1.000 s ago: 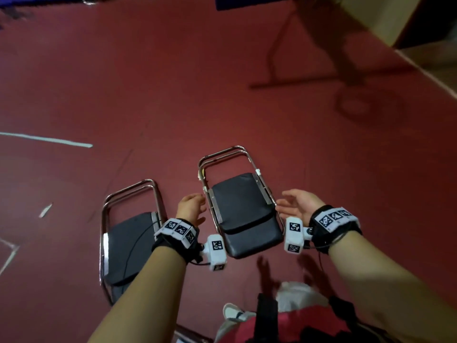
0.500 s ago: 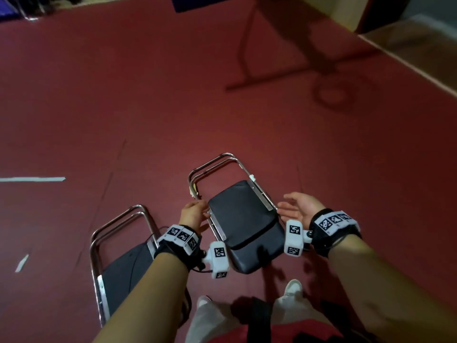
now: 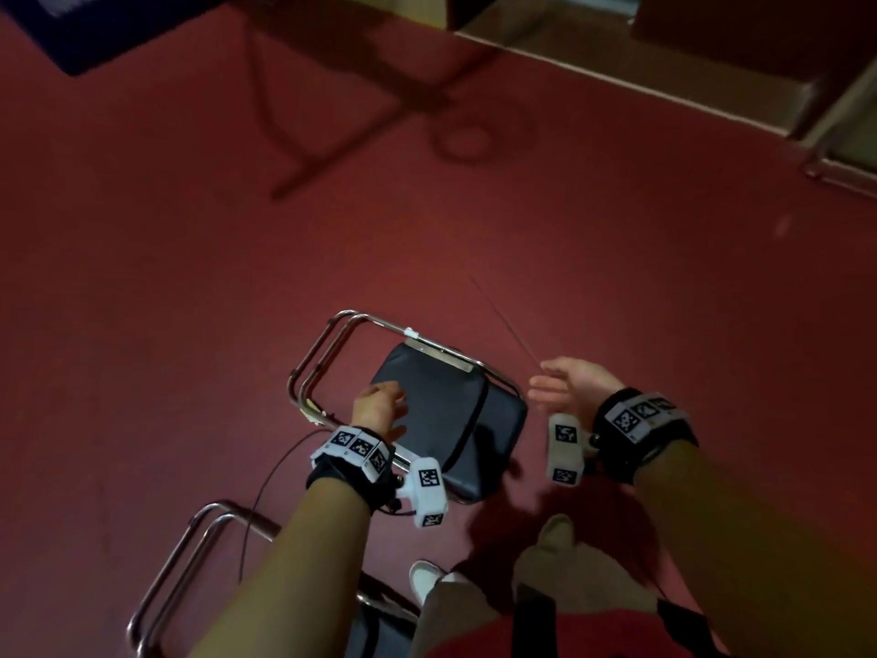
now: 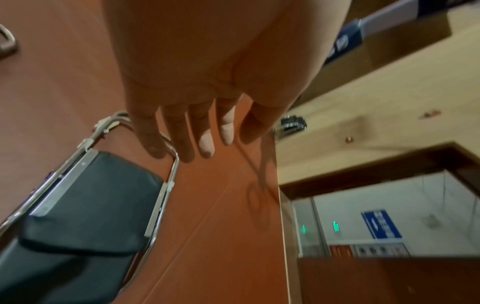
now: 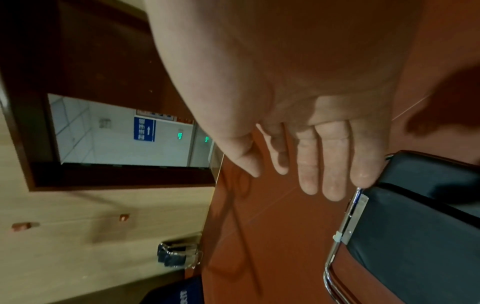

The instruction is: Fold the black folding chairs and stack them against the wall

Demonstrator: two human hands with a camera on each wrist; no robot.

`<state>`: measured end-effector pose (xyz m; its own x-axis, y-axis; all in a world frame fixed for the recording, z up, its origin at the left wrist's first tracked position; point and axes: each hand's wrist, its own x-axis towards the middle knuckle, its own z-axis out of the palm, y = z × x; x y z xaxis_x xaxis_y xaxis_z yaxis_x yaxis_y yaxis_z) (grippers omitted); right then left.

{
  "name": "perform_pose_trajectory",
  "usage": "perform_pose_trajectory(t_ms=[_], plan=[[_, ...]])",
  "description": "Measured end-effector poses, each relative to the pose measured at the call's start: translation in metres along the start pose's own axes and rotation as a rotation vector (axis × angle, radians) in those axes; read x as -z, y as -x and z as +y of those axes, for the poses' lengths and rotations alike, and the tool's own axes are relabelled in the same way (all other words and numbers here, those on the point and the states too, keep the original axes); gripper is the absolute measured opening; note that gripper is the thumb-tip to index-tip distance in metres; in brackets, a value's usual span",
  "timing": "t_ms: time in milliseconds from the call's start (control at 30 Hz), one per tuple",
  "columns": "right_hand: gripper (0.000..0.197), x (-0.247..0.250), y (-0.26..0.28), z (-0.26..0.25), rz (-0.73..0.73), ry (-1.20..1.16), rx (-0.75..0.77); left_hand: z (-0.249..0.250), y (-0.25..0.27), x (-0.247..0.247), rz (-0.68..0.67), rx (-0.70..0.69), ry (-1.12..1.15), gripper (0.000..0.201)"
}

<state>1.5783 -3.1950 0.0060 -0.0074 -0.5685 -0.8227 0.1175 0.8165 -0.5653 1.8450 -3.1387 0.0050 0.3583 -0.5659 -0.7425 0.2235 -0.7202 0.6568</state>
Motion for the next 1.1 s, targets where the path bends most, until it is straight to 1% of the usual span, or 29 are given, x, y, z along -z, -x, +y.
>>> perform_pose_trajectory(t_ms=[100,200,267,333,467,533,667,767,833,933,1000,1100], plan=[[0.019,0.026,-0.008,0.016,0.034,-0.081,0.004,-0.011,-0.005,-0.022,-0.018,0.003,-0.050,0.011],[0.013,0.041,-0.022,0.028,0.065,-0.082,-0.026,-0.027,-0.006,-0.035,-0.002,0.035,-0.050,0.011],[0.013,0.044,-0.034,0.032,0.047,-0.084,-0.064,-0.039,-0.009,-0.041,0.023,0.058,-0.036,0.009],[0.012,0.043,-0.046,0.039,0.025,-0.079,-0.101,-0.051,-0.013,-0.043,0.045,0.073,-0.034,0.012],[0.014,0.039,-0.075,0.054,-0.008,-0.014,-0.165,-0.081,-0.031,-0.046,0.088,0.121,-0.055,0.012],[0.017,0.034,-0.090,0.062,-0.004,0.044,-0.168,-0.095,-0.044,-0.050,0.090,0.146,-0.064,0.011],[0.019,0.034,-0.130,0.085,-0.025,0.031,-0.213,-0.130,-0.083,-0.055,0.085,0.214,-0.073,0.010],[0.019,0.031,-0.168,0.113,0.041,0.030,-0.232,-0.162,-0.126,-0.055,0.092,0.257,-0.095,0.018],[0.016,0.027,-0.190,0.134,0.040,0.022,-0.249,-0.183,-0.150,-0.056,0.085,0.271,-0.127,0.020],[0.013,0.023,-0.236,0.177,0.059,0.018,-0.266,-0.229,-0.195,-0.055,0.075,0.310,-0.159,0.018],[0.012,0.021,-0.263,0.205,0.027,0.016,-0.272,-0.263,-0.223,-0.055,0.053,0.351,-0.163,0.017],[0.013,0.024,-0.311,0.256,0.000,0.009,-0.281,-0.322,-0.270,-0.058,0.055,0.405,-0.174,0.022]])
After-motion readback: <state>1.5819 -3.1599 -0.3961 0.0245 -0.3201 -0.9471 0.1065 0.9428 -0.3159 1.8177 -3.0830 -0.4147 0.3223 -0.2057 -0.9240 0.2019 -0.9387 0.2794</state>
